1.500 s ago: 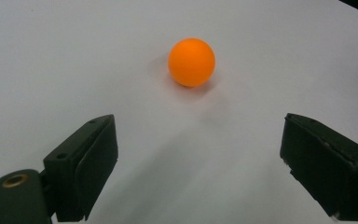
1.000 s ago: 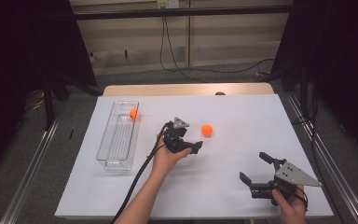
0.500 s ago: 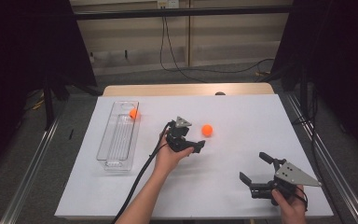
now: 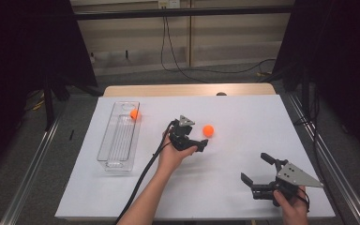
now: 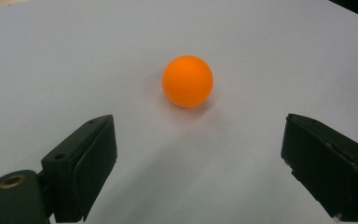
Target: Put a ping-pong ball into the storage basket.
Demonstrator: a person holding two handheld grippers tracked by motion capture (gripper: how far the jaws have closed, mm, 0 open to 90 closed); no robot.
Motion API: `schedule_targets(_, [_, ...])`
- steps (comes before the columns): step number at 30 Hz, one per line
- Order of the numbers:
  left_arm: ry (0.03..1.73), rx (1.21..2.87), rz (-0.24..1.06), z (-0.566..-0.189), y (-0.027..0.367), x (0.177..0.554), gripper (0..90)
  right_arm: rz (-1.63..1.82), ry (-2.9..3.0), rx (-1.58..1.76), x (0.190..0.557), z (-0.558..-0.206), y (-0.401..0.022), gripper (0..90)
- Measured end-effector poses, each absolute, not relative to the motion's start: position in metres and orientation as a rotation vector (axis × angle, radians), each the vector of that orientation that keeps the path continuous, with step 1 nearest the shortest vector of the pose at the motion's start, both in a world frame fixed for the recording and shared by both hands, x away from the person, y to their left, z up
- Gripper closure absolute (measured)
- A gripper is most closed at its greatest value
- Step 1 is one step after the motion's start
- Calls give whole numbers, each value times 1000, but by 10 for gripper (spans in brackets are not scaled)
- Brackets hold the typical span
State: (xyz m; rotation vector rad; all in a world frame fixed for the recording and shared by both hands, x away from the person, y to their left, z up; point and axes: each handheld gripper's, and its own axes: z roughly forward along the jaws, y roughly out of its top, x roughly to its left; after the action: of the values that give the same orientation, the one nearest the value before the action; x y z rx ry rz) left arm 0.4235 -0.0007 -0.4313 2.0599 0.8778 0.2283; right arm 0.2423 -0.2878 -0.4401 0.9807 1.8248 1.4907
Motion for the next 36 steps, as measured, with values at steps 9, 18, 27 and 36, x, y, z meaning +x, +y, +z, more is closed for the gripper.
schedule_targets(9, [876,2067,230,-433,-6,425,102,1491,1824,982,242,-440,-288,9])
schedule_targets(18, [889,2074,234,-435,-7,428,101,1491,1826,978,242,-440,-288,9])
schedule_targets(27, [899,2067,226,-436,-10,431,102,1489,1825,980,242,-440,-288,9])
schedule_targets(36, [920,2066,225,-439,-12,435,102,1491,1823,980,242,-440,-288,9])
